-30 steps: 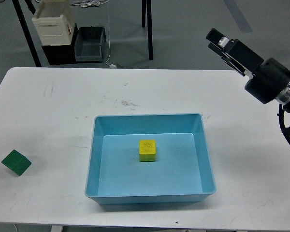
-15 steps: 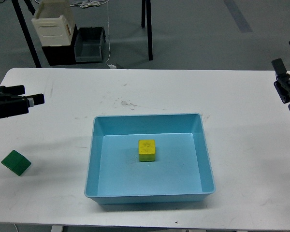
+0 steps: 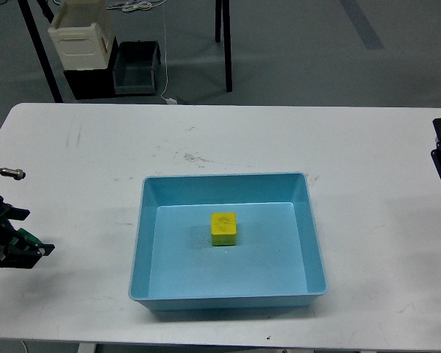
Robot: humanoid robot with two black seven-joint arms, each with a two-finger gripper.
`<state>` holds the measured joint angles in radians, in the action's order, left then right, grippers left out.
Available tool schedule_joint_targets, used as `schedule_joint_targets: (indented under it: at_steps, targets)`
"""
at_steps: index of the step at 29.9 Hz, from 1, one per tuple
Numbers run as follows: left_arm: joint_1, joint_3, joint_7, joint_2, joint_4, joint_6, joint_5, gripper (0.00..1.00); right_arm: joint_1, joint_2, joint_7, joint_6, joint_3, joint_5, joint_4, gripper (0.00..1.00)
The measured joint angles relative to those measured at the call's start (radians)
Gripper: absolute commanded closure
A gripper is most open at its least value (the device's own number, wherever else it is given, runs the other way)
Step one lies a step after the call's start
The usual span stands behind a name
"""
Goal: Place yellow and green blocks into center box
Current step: 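Lower the left gripper onto the green cube and close on it, then lift the green cube with the left gripper and carry it over the box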
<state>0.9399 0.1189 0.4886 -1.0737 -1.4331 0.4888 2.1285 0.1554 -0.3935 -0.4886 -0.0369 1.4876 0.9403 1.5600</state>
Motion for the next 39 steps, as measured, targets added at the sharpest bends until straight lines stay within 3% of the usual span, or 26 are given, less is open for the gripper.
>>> schedule_joint_targets:
  at_steps: [13, 27, 34, 39]
  targets:
    - [0.000, -0.055, 0.000, 0.071, 0.172, 0.000, 0.032, 0.00, 0.021, -0.007, 0.000, 0.005, 0.000, 0.000, 0.002, 0.01]
    - [-0.009, -0.059, 0.000, 0.164, 0.268, 0.000, 0.011, 0.00, 0.039, -0.004, 0.000, 0.002, 0.002, -0.001, 0.002, 0.01]
    - [-0.016, -0.061, 0.000, 0.192, 0.313, 0.000, 0.011, 0.03, 0.039, -0.002, 0.000, 0.002, 0.001, -0.001, 0.002, 0.01]
    - [-0.026, -0.061, 0.000, 0.195, 0.315, -0.001, 0.010, 0.15, 0.040, -0.002, 0.000, 0.001, 0.002, 0.000, 0.000, 0.01]
